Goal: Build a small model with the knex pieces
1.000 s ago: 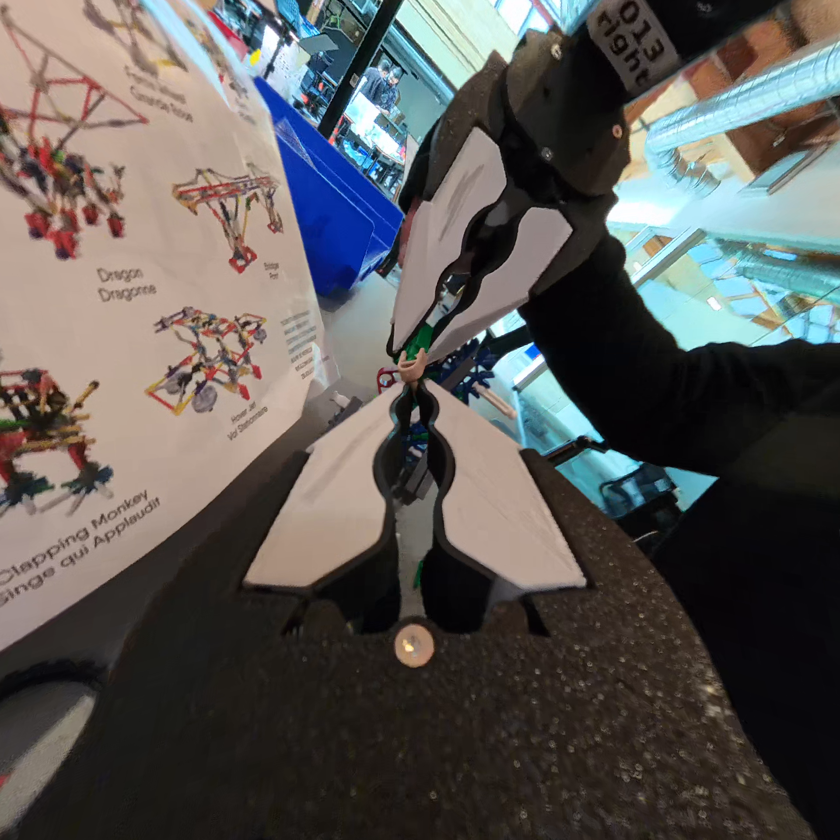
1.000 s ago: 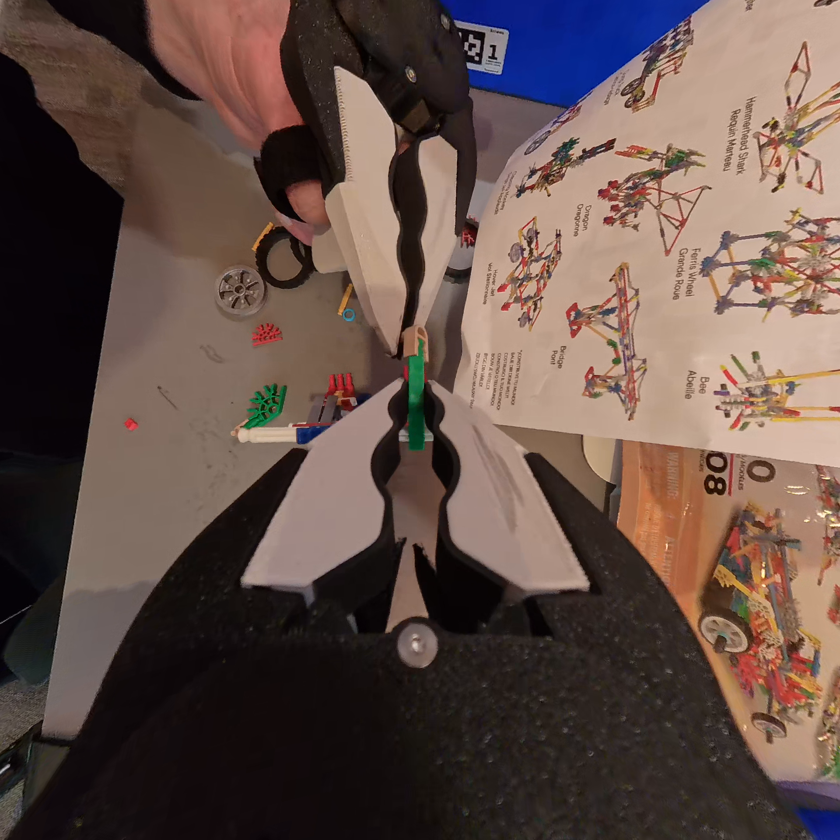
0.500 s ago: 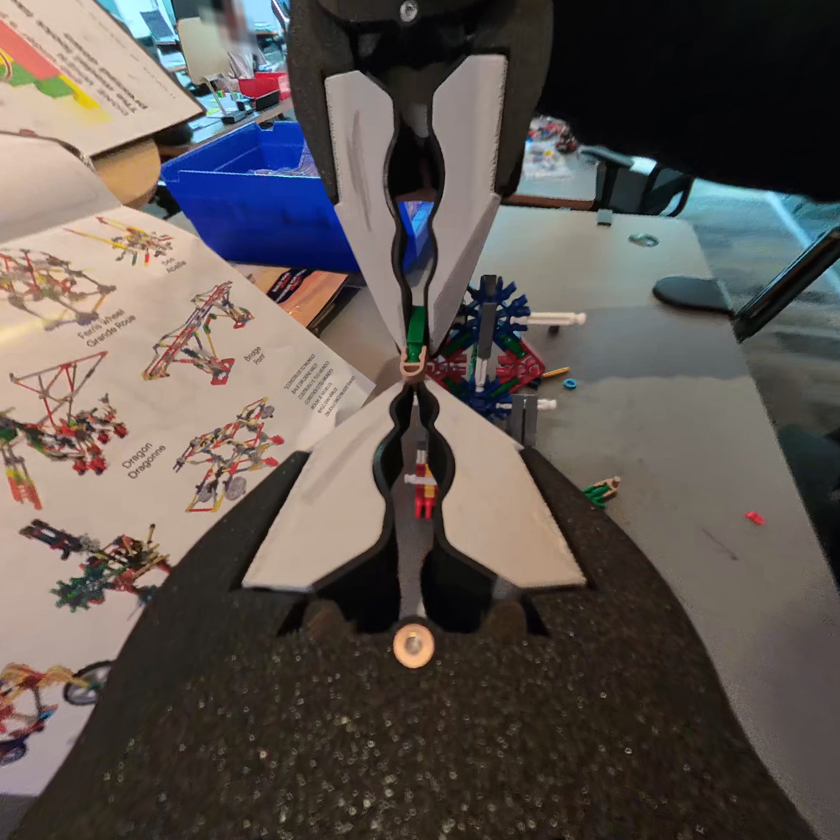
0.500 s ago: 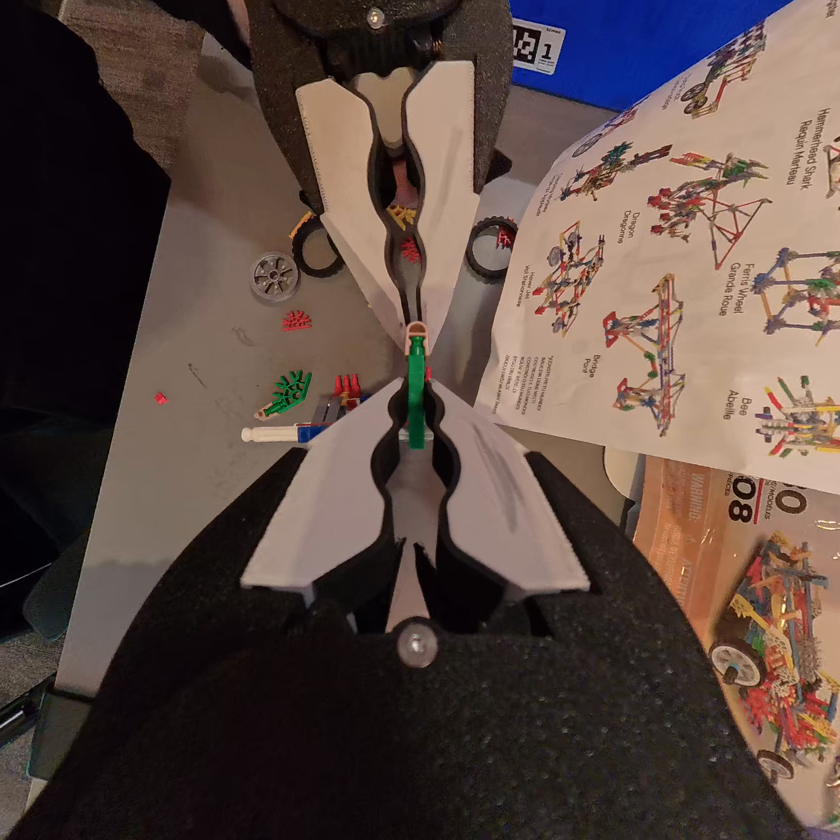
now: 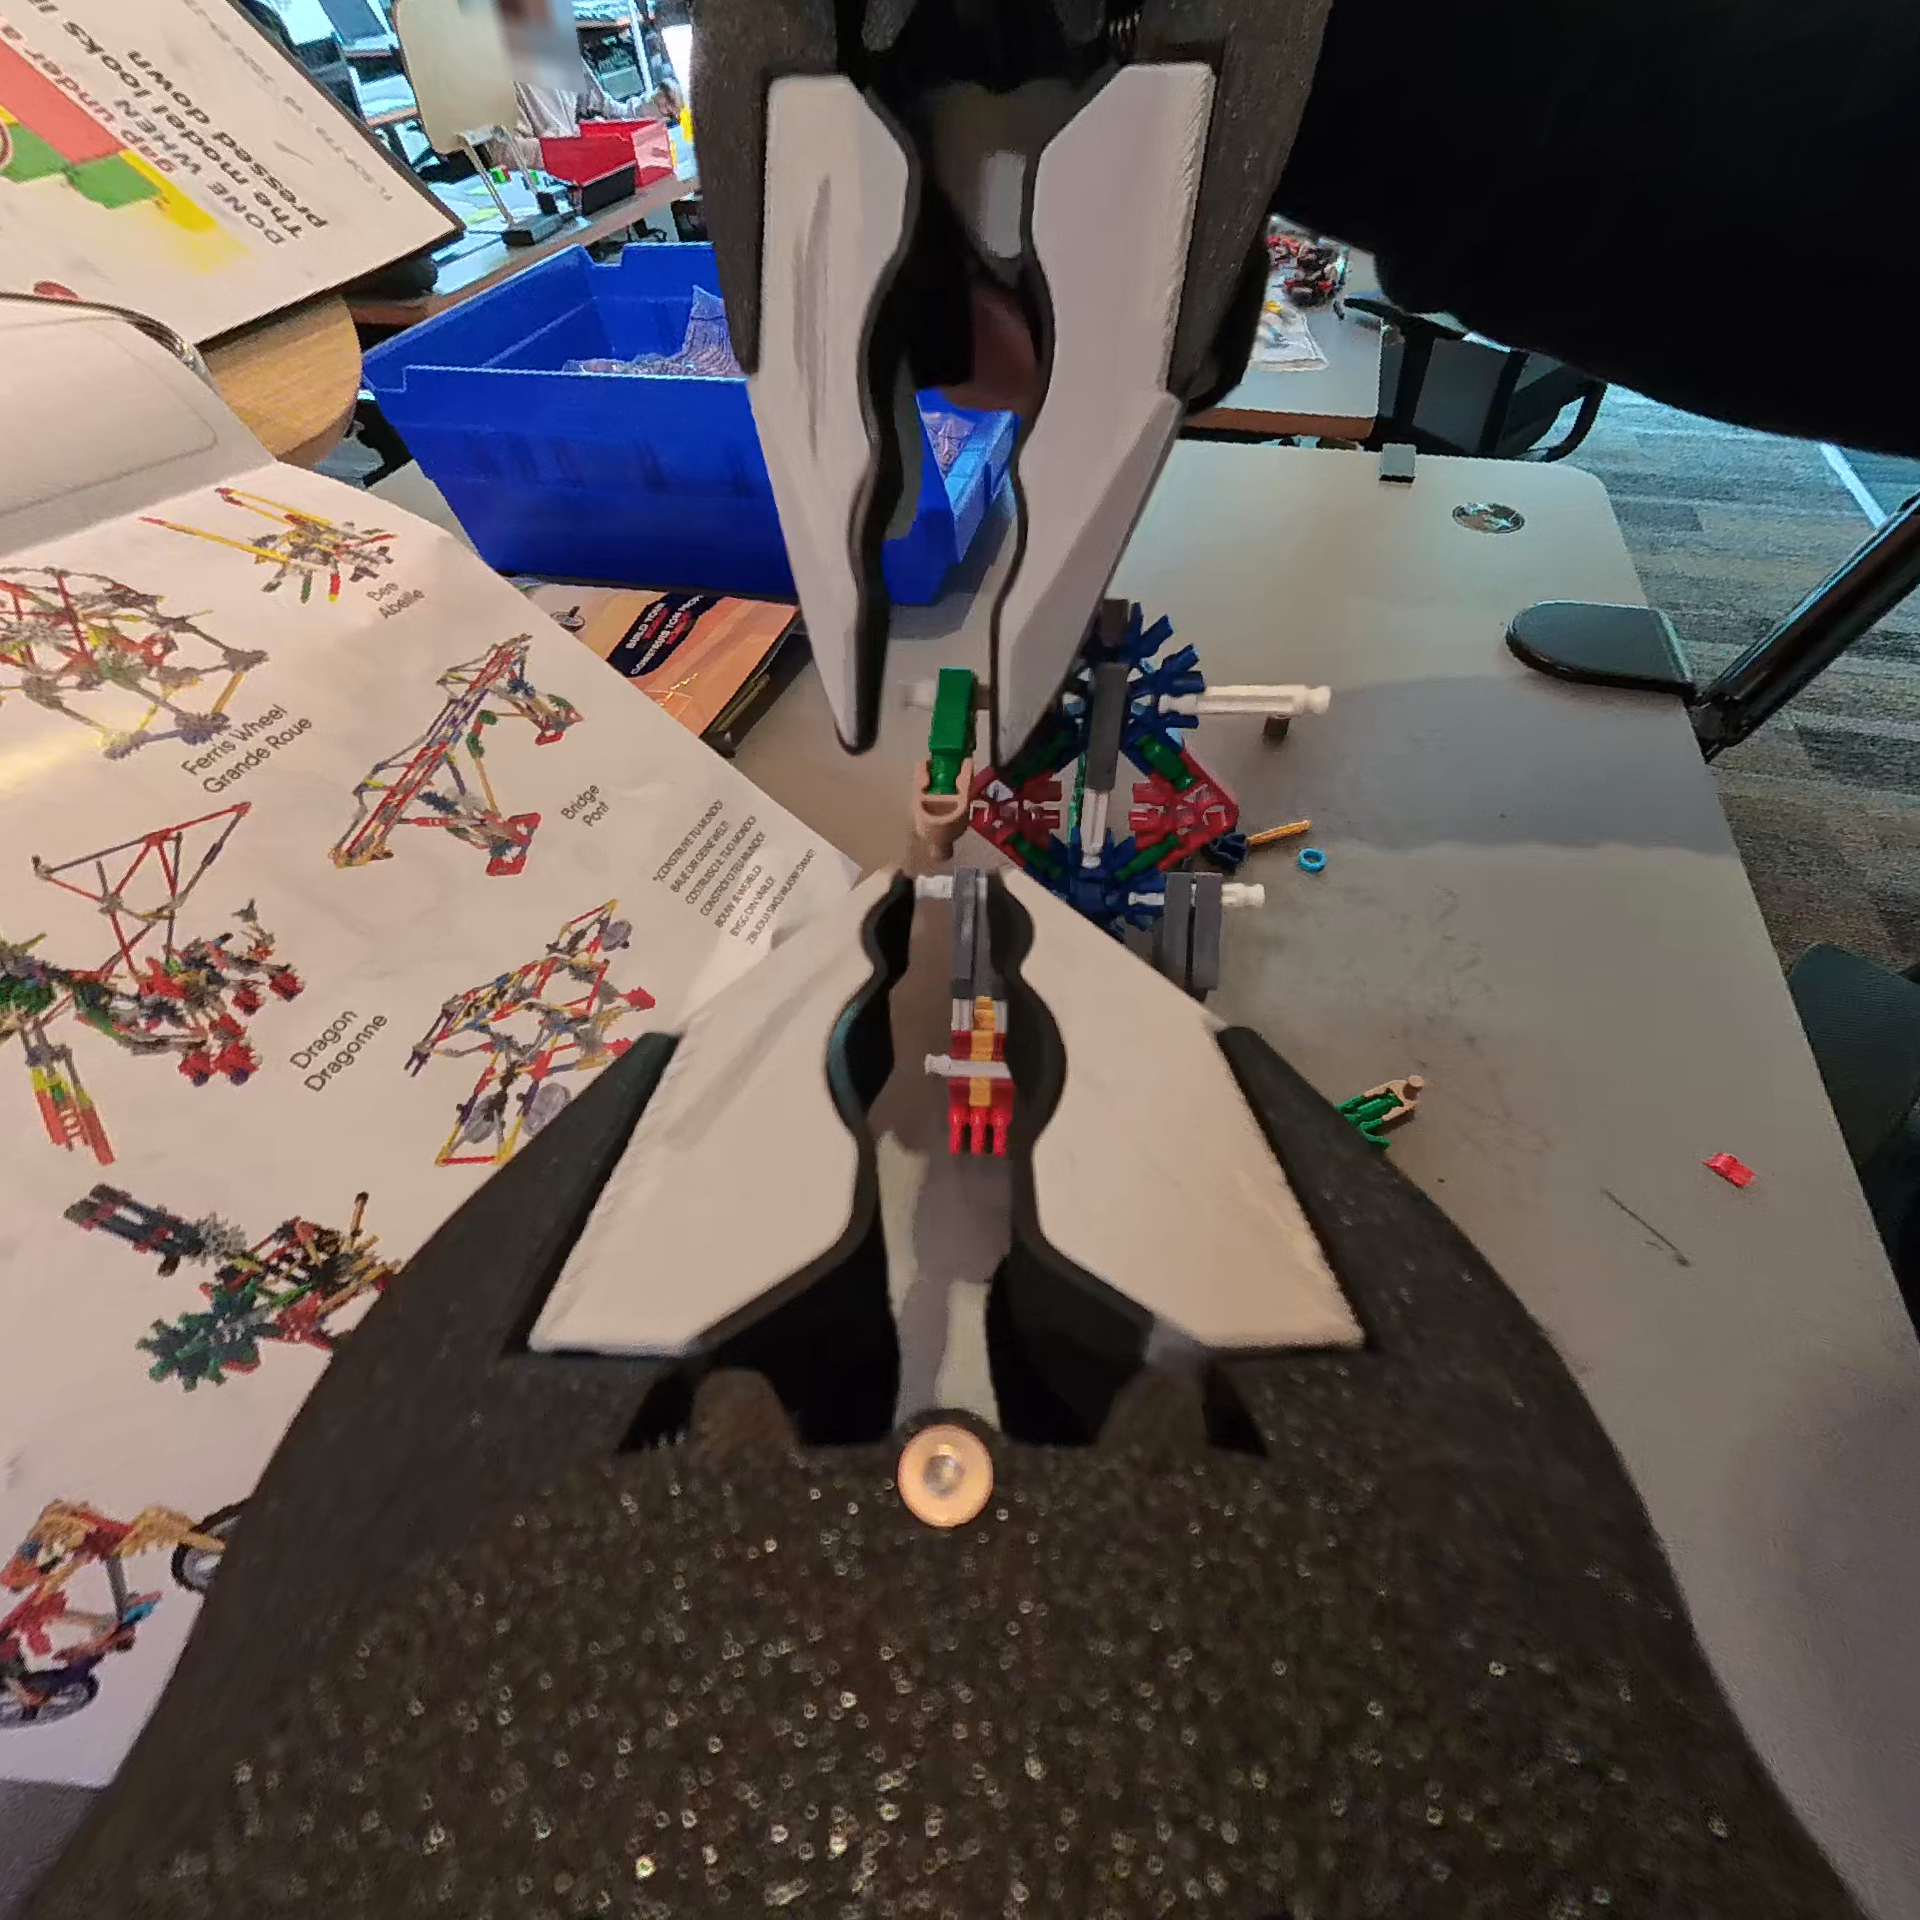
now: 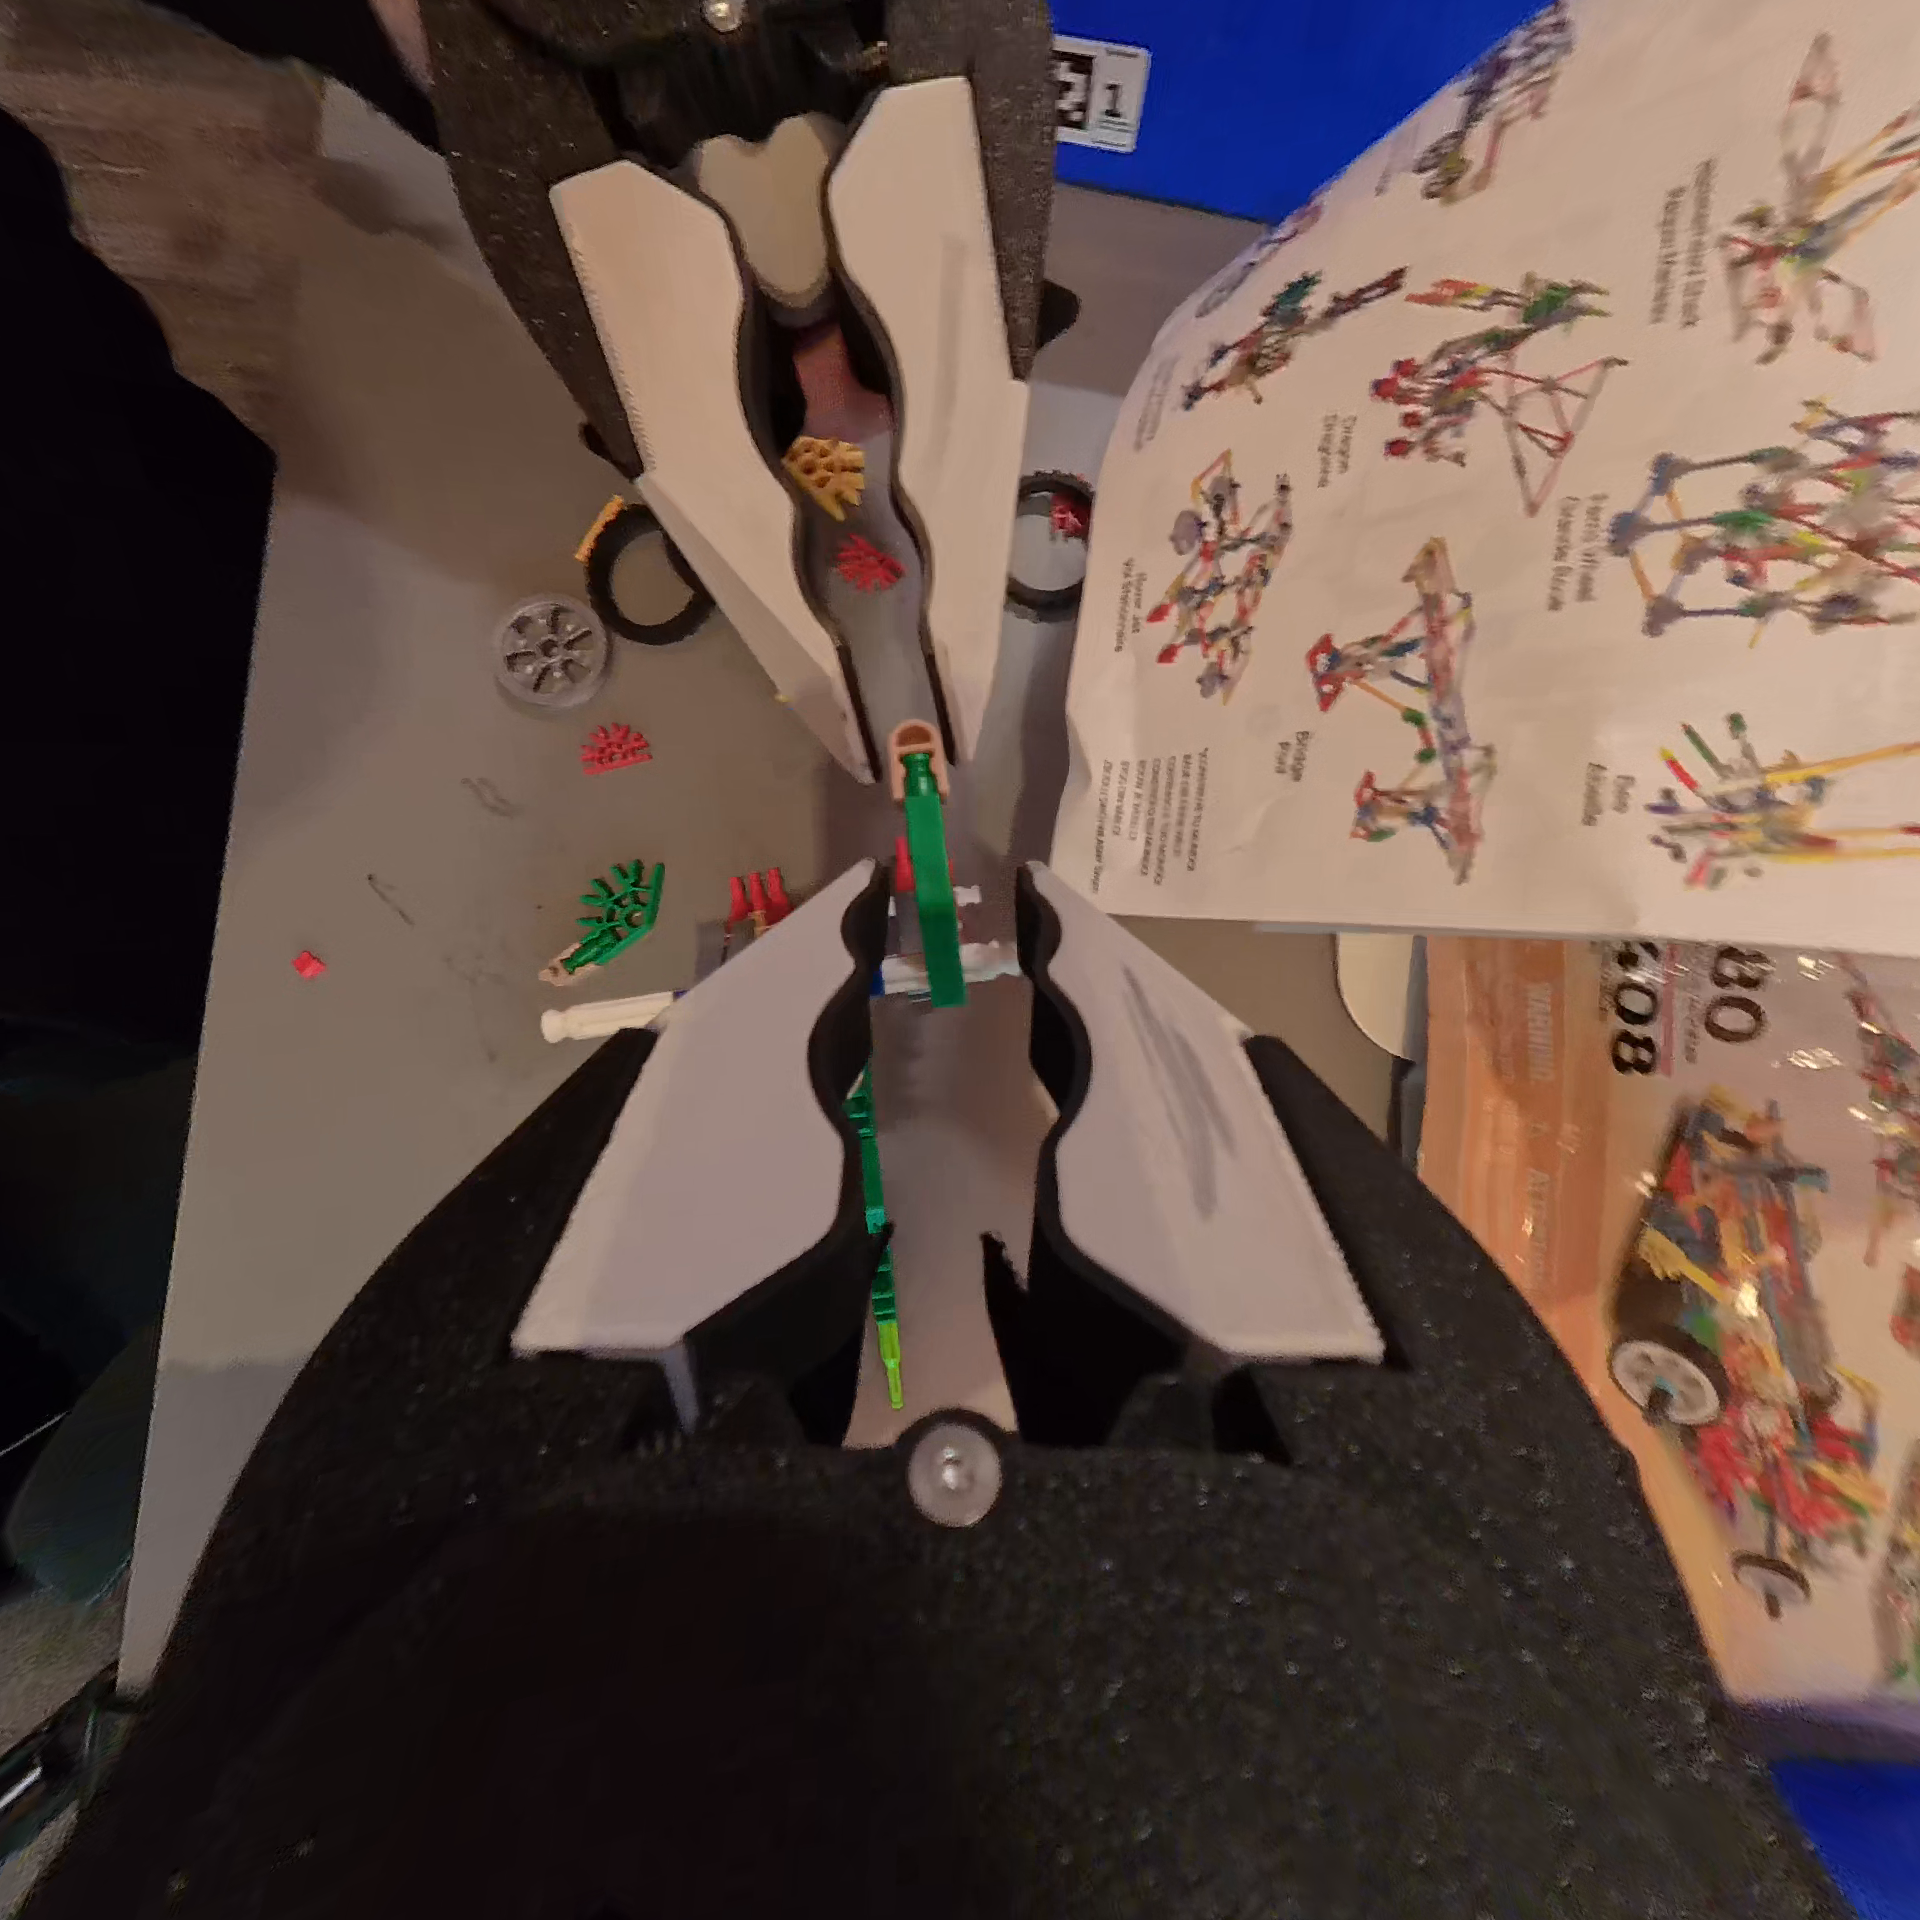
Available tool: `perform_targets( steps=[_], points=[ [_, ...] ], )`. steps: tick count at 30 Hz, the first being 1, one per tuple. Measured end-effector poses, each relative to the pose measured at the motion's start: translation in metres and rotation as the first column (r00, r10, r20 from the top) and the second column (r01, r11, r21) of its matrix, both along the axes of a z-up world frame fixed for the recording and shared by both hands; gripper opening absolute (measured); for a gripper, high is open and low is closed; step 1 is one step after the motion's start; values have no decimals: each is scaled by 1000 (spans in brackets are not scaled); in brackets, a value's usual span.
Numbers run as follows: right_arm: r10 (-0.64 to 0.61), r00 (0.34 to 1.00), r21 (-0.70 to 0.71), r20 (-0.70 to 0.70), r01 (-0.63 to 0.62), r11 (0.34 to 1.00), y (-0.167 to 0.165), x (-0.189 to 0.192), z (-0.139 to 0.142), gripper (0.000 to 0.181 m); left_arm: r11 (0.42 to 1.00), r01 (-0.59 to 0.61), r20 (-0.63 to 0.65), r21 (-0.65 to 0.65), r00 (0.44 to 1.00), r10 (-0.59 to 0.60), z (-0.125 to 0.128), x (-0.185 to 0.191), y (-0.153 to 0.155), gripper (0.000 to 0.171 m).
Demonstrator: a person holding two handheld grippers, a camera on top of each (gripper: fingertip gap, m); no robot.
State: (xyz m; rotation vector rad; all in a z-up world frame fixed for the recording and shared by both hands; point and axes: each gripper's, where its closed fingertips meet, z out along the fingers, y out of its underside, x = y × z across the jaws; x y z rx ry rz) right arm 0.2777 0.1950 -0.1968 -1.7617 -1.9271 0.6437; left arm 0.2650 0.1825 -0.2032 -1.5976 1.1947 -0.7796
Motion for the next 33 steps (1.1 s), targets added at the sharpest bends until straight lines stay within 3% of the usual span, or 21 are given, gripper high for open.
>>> perform_targets(
  steps=[6,9,14,18,20,24,28,33],
  points=[
    [-200,974,54,-111,207,977,-2,21,32,40,1000,-11,-9,-21,1000,11,-1,-5,-1,18],
    [-322,932,46,-167,334,941,-20,41,44,48,999,-11,-33,-45,999,9,-4,-11,-4,24],
    [-479,861,-53,-169,478,877,-67,56,15,47,999,4,-66,-51,998,-7,1,-13,-2,35],
    [-628,733,-42,-264,641,766,-57,41,7,51,998,50,-90,-28,995,-52,17,-3,2,46],
    [-661,695,30,-283,696,718,-51,34,4,54,996,83,-125,-41,988,-88,16,3,0,47],
    [-715,642,64,-276,755,653,-45,28,-6,27,993,109,-181,-54,977,-117,6,13,-4,40],
    [-674,685,94,-279,717,690,-43,36,-7,9,993,100,-184,-65,977,-110,2,17,-13,29],
    [-461,849,168,-258,509,844,-47,46,-7,7,988,98,-162,-117,980,-117,0,21,-34,30]
  ],
)
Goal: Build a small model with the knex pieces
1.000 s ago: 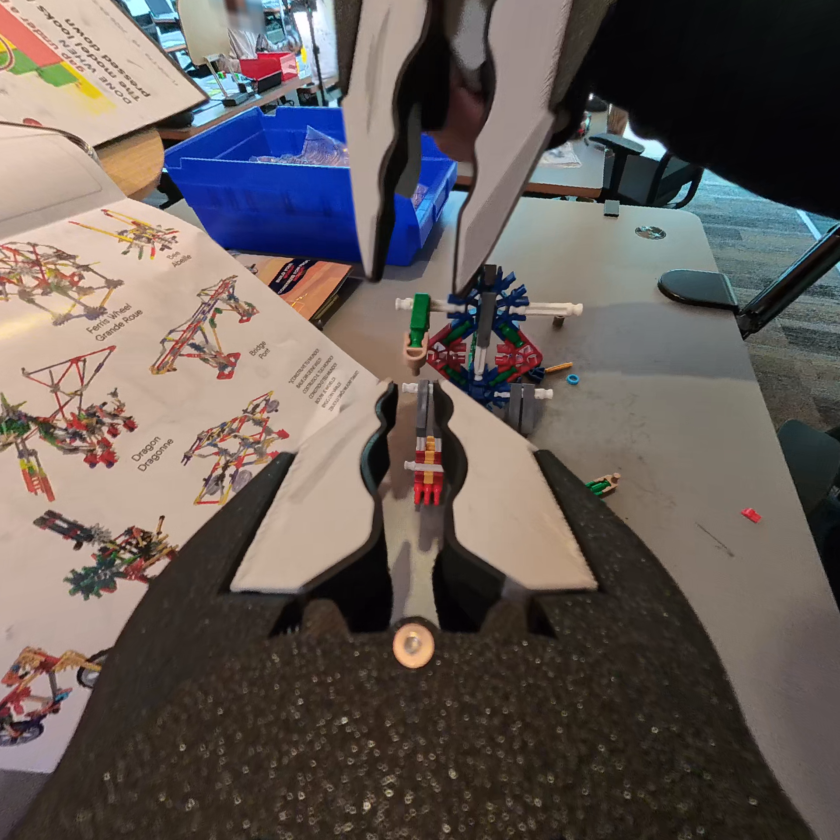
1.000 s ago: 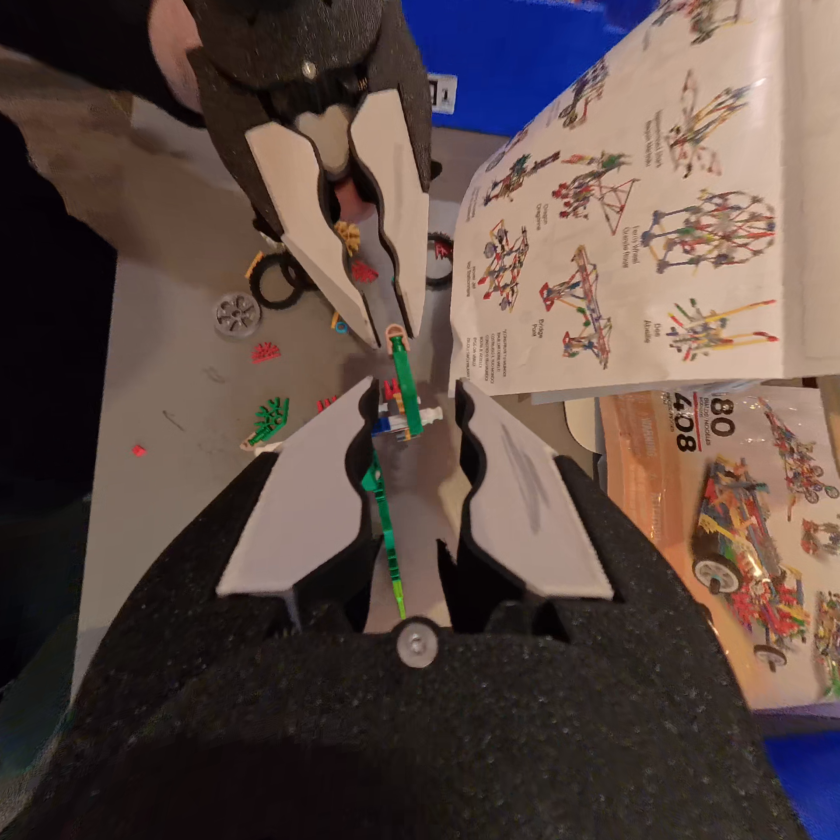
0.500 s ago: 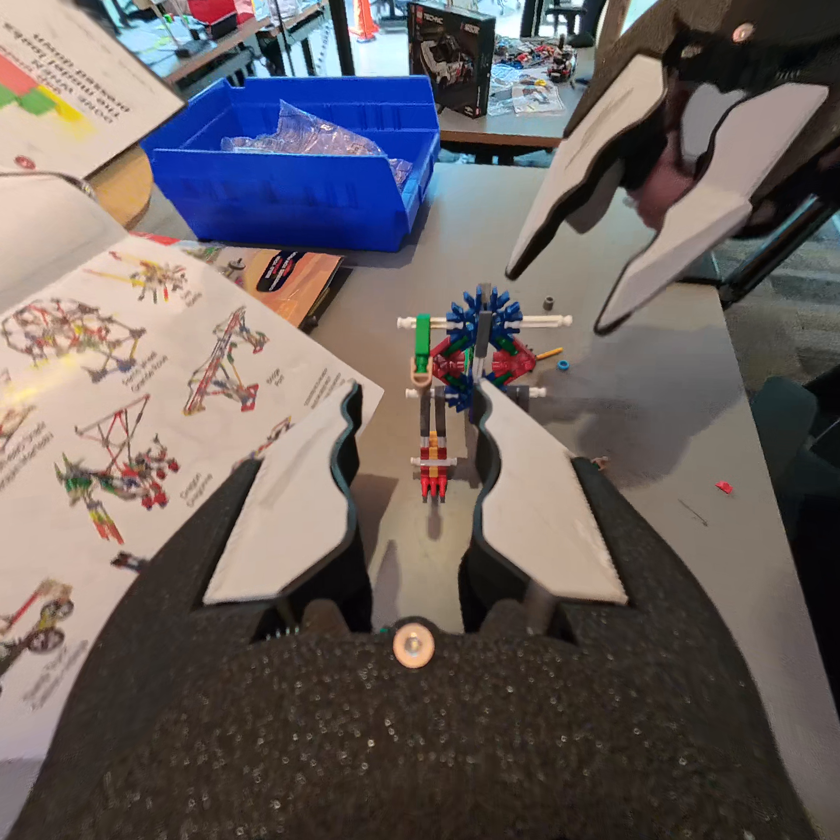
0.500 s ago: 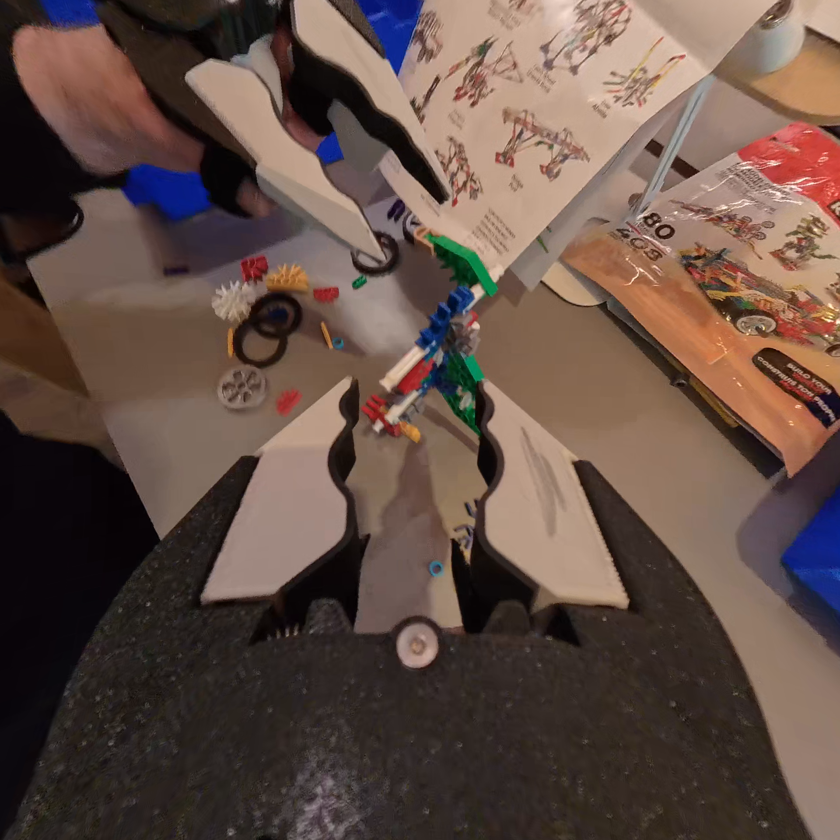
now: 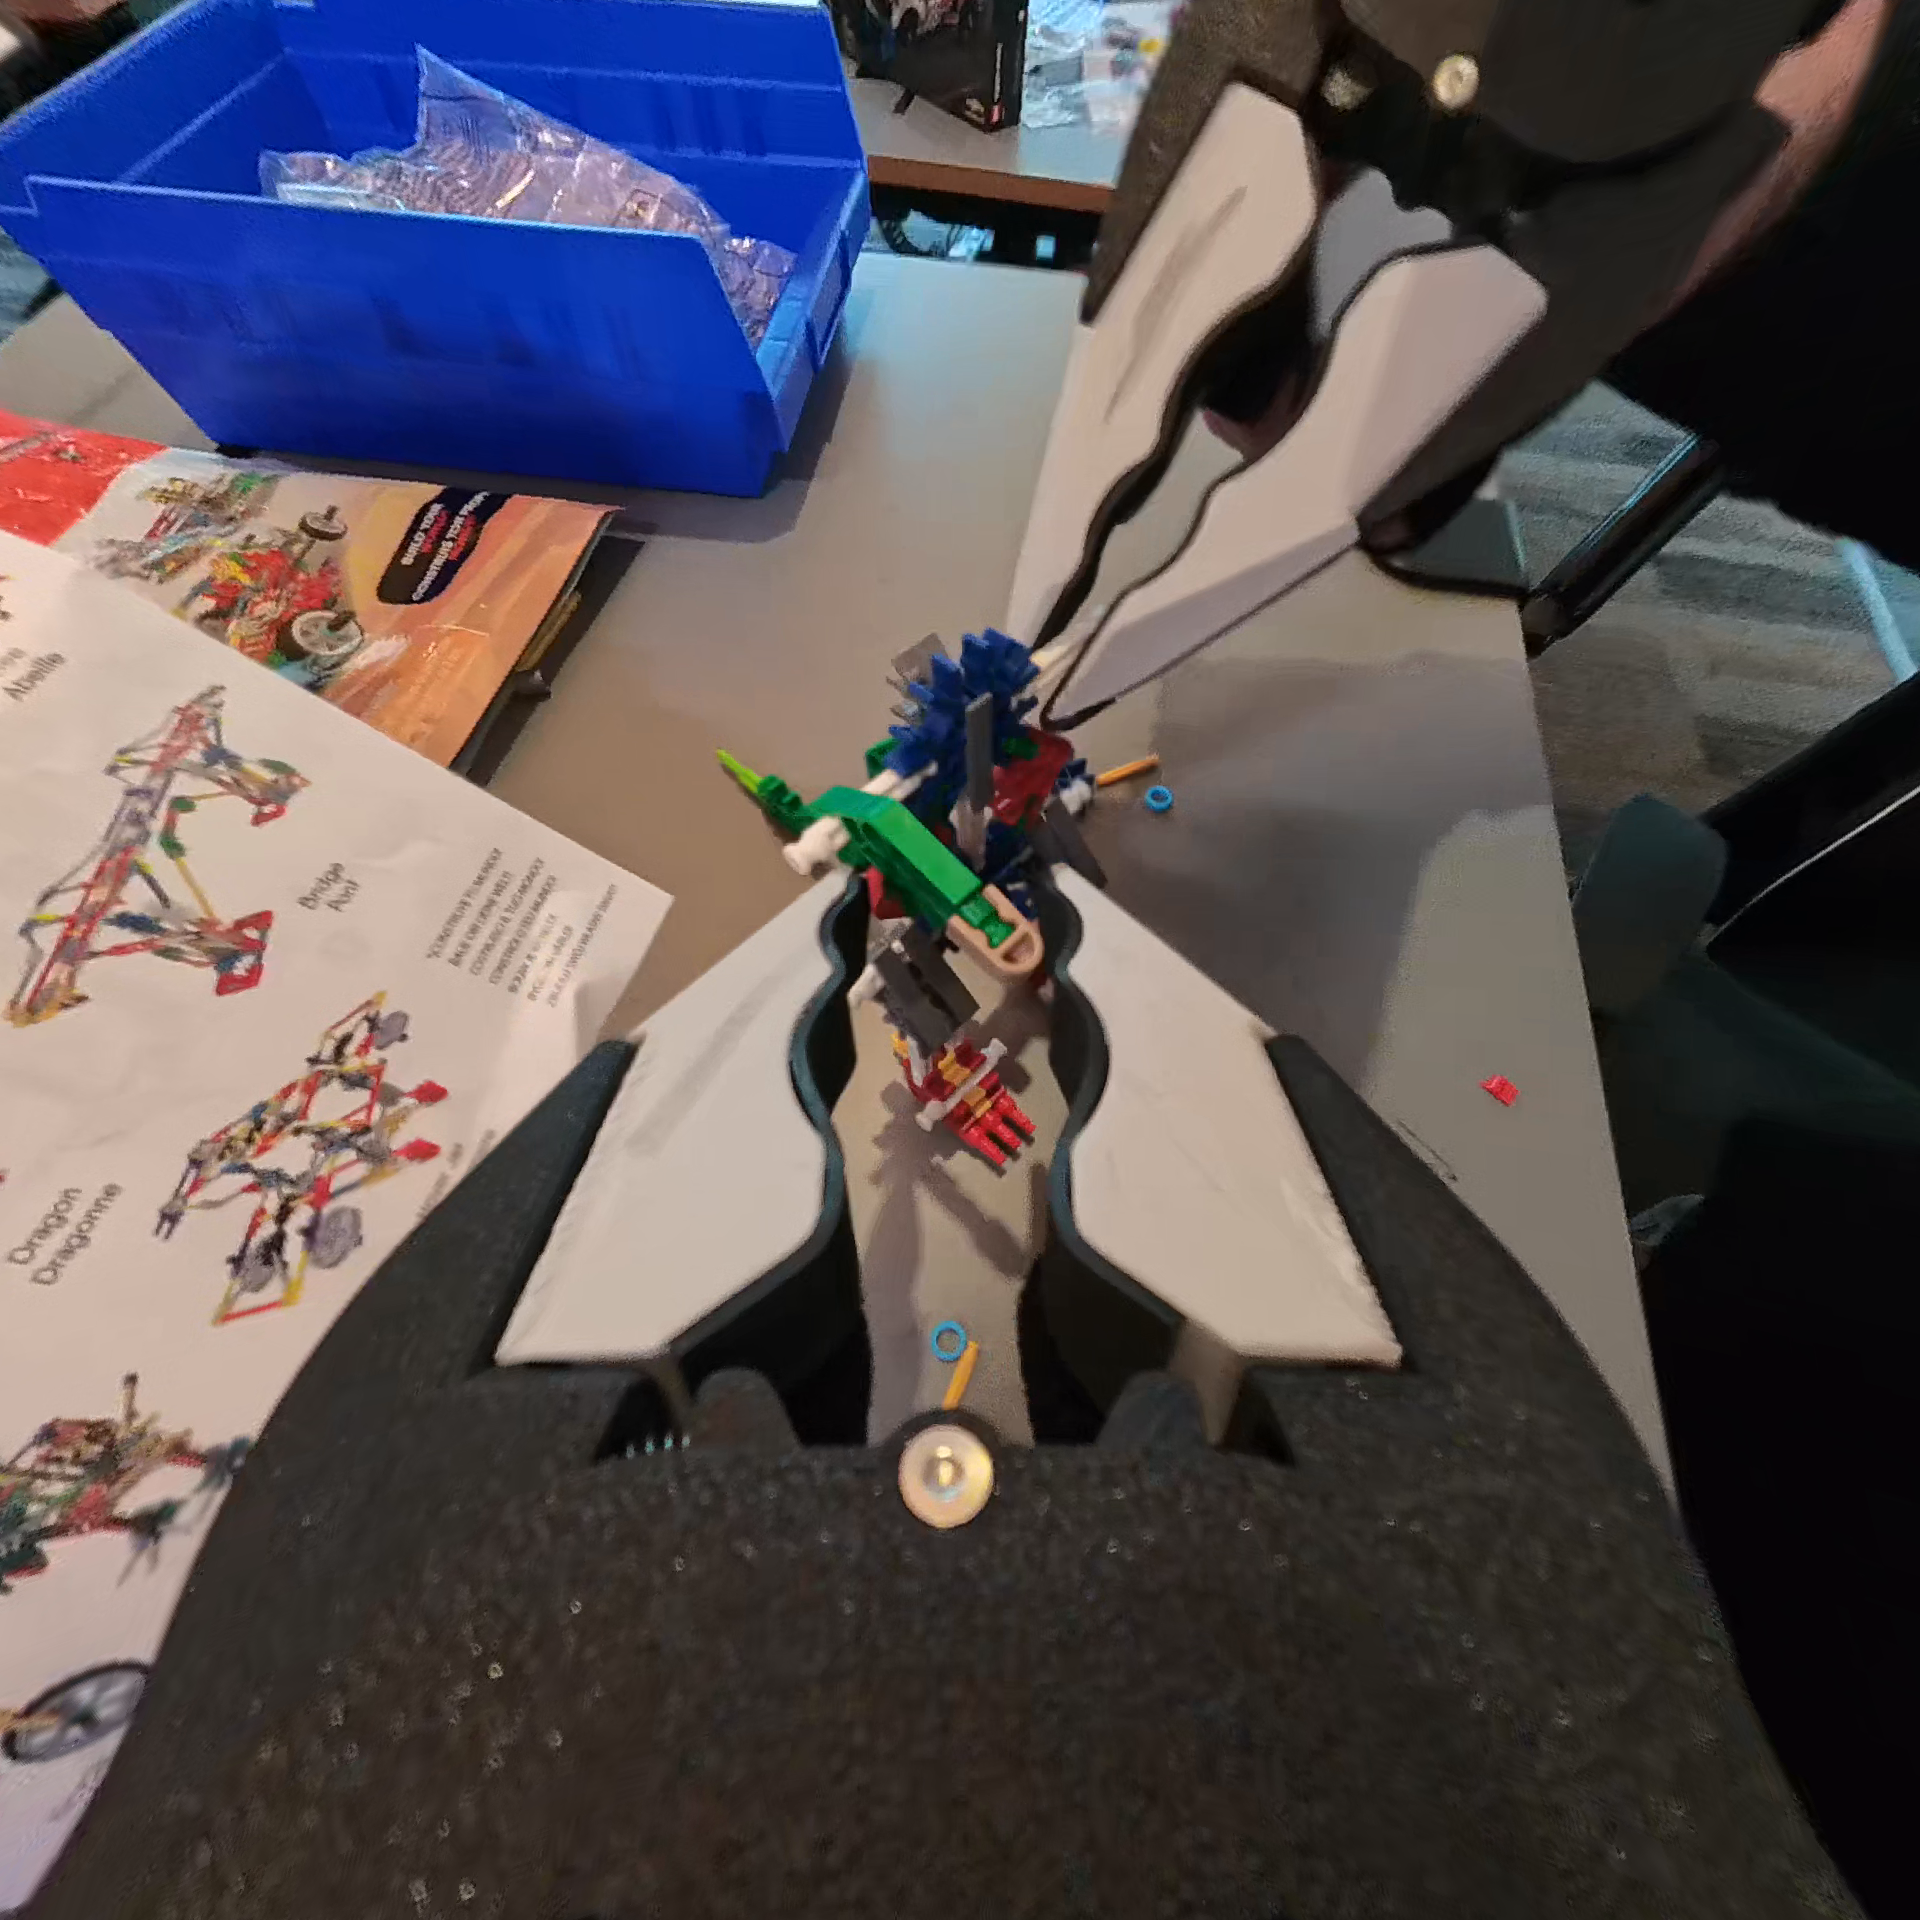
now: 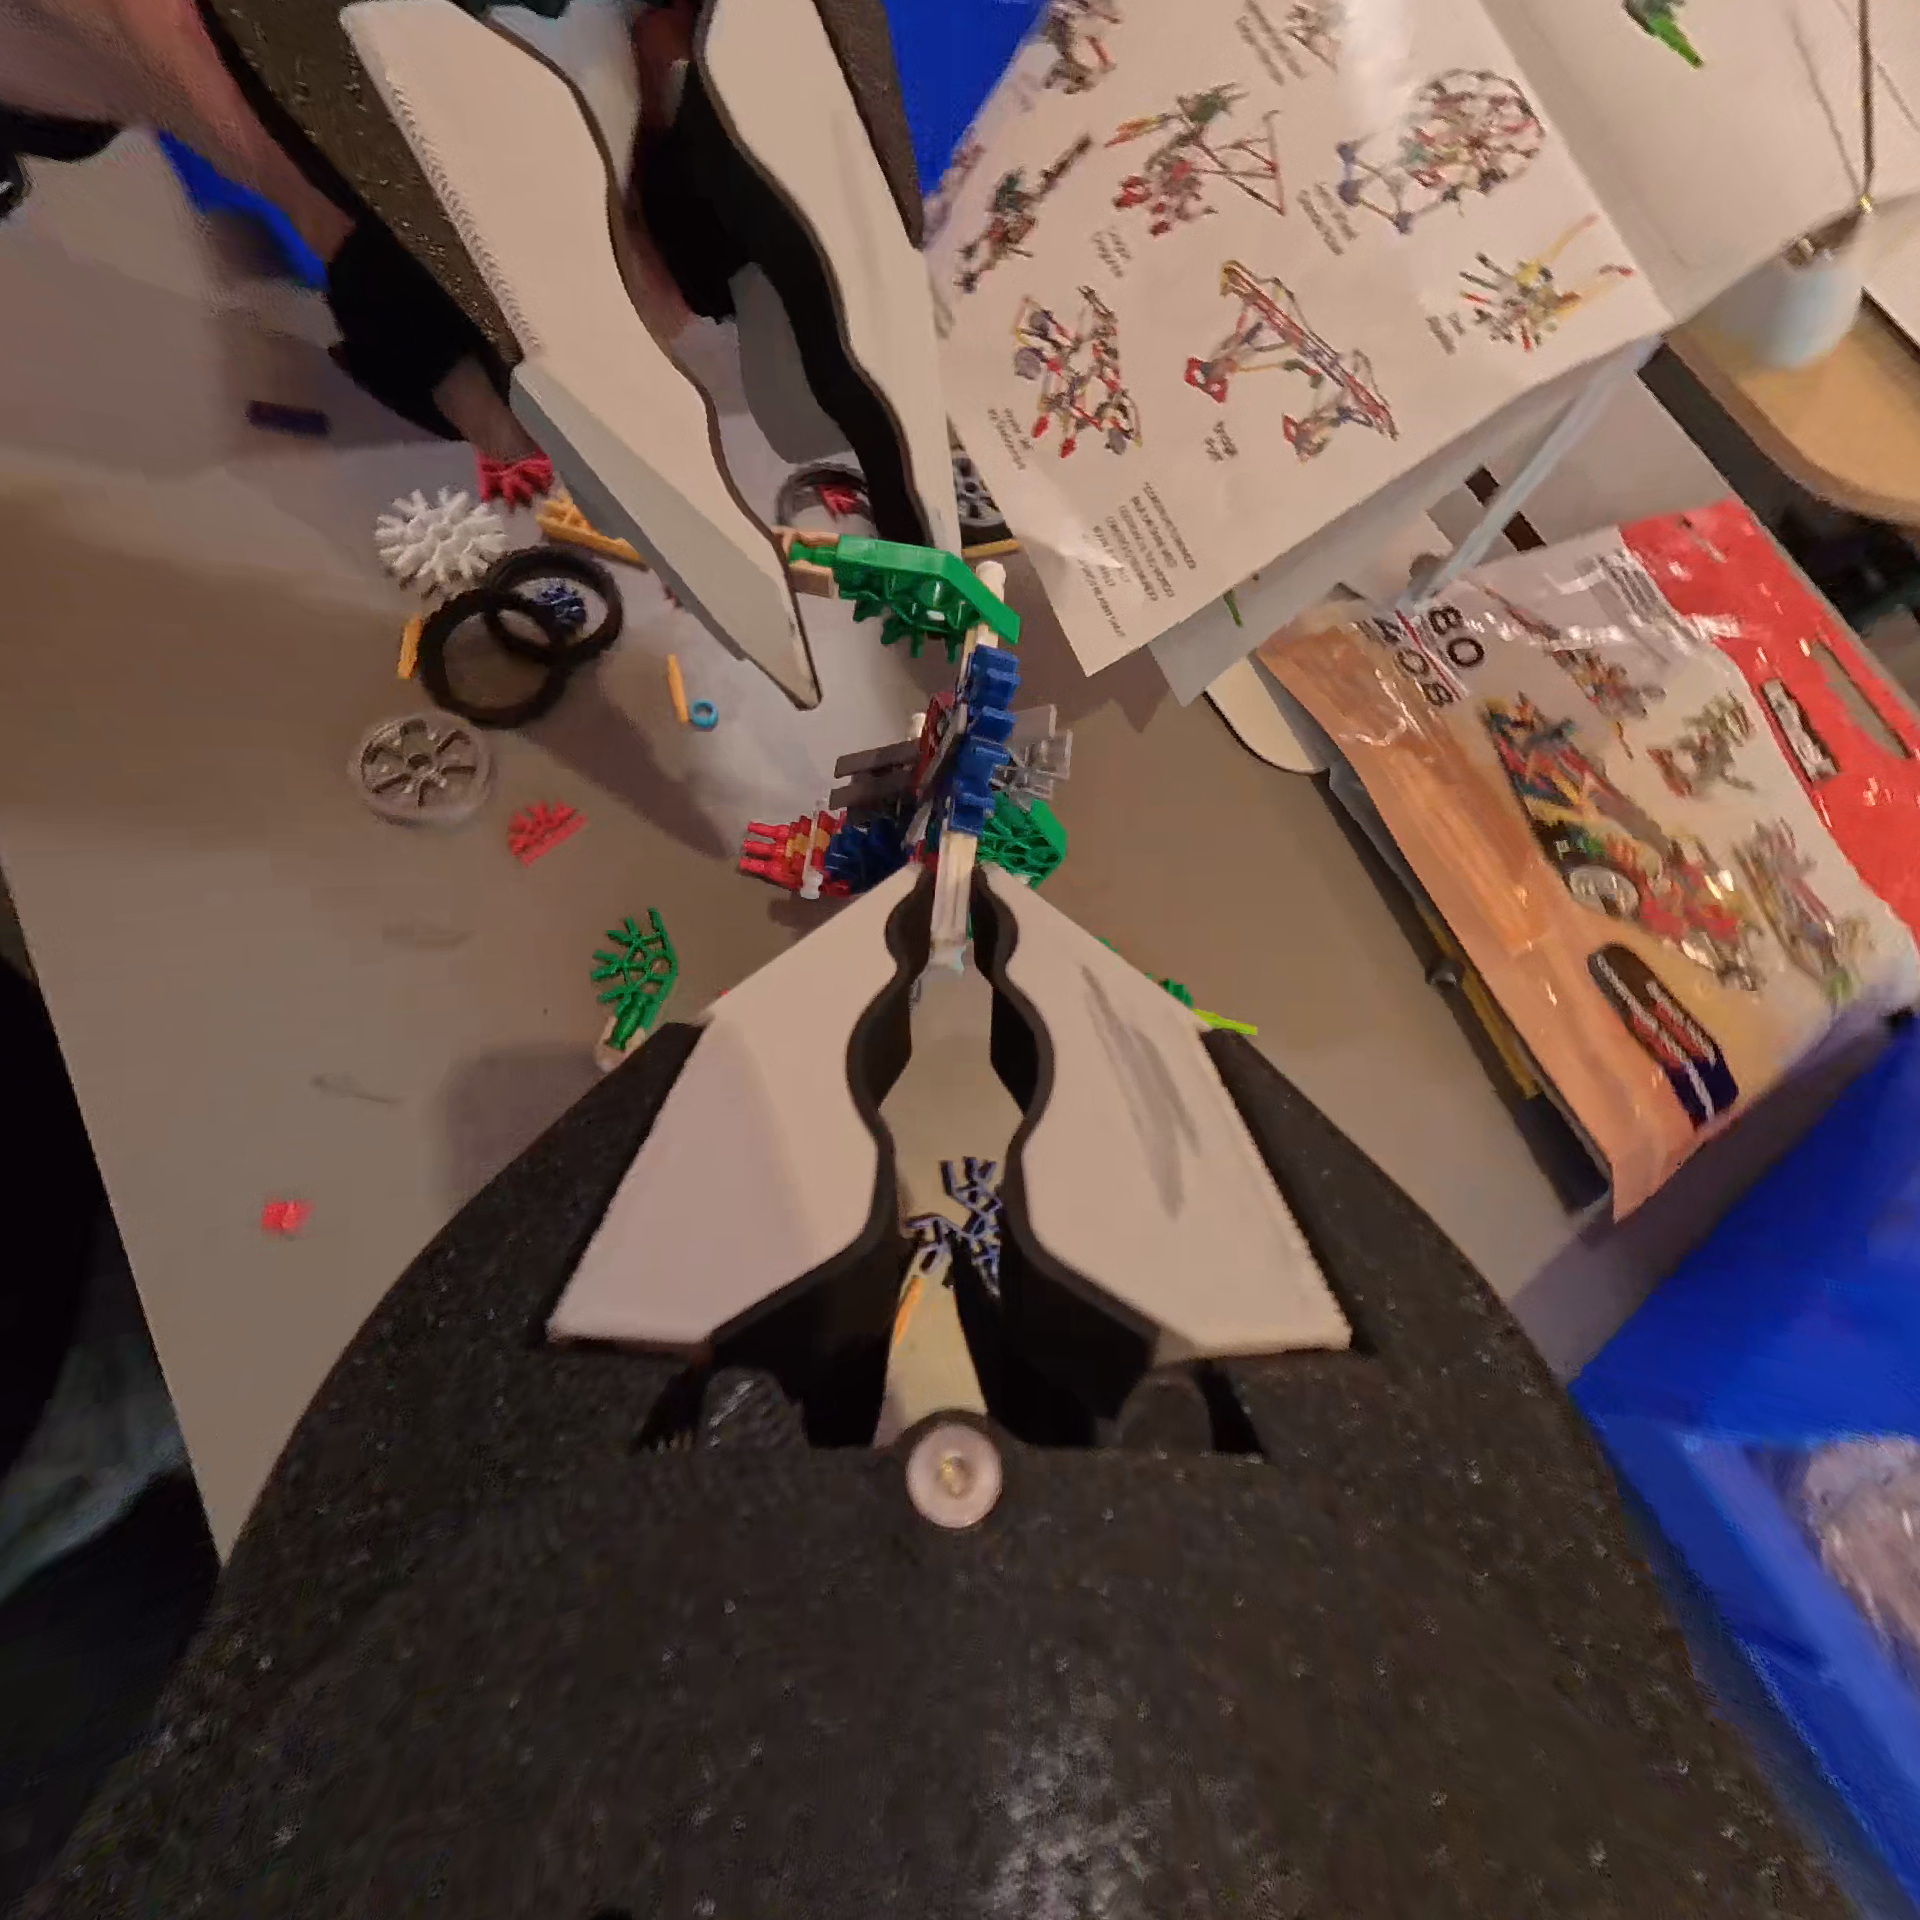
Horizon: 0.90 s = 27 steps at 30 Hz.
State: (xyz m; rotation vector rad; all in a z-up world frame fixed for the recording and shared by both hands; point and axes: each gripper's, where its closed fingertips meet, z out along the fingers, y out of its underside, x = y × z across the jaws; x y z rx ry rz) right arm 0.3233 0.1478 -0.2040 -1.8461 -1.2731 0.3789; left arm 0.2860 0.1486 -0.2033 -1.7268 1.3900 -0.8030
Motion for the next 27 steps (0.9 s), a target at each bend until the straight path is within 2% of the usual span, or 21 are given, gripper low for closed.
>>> perform_targets(
  steps=[3,5,9,12,15,19,22,24,27],
  points=[
    [13,1000,-21,15,-12,1000,11,9,0,7,1000,-12,-23,12,1000,12,-4,-1,-6,36],
    [-6,1000,-25,27,7,1000,13,15,3,29,1000,-28,-5,2,1000,28,-3,-3,-8,43],
    [-107,994,-62,-28,105,993,0,32,7,30,997,-52,3,-60,999,52,-8,-15,-15,44],
    [-114,993,-155,-20,109,982,-31,33,-14,26,992,-33,-60,-125,998,26,-30,-21,-33,39],
    [-92,996,-265,1,89,960,-59,10,-49,27,989,-12,-157,-148,988,-11,-61,-23,-46,37],
    [-100,992,-363,74,120,924,-72,-17,-100,27,983,19,-237,-183,969,-63,-90,-16,-57,39],
    [-138,987,-332,80,157,930,-65,-23,-108,21,985,41,-296,-167,951,-89,-106,-12,-60,38],
    [-140,985,-299,100,164,940,-63,-22,-109,11,986,37,-287,-161,954,-83,-108,-8,-59,31],
    [-124,988,-285,94,146,947,-65,-24,-109,10,989,35,-300,-143,951,-78,-109,-9,-57,20]
  ],
)
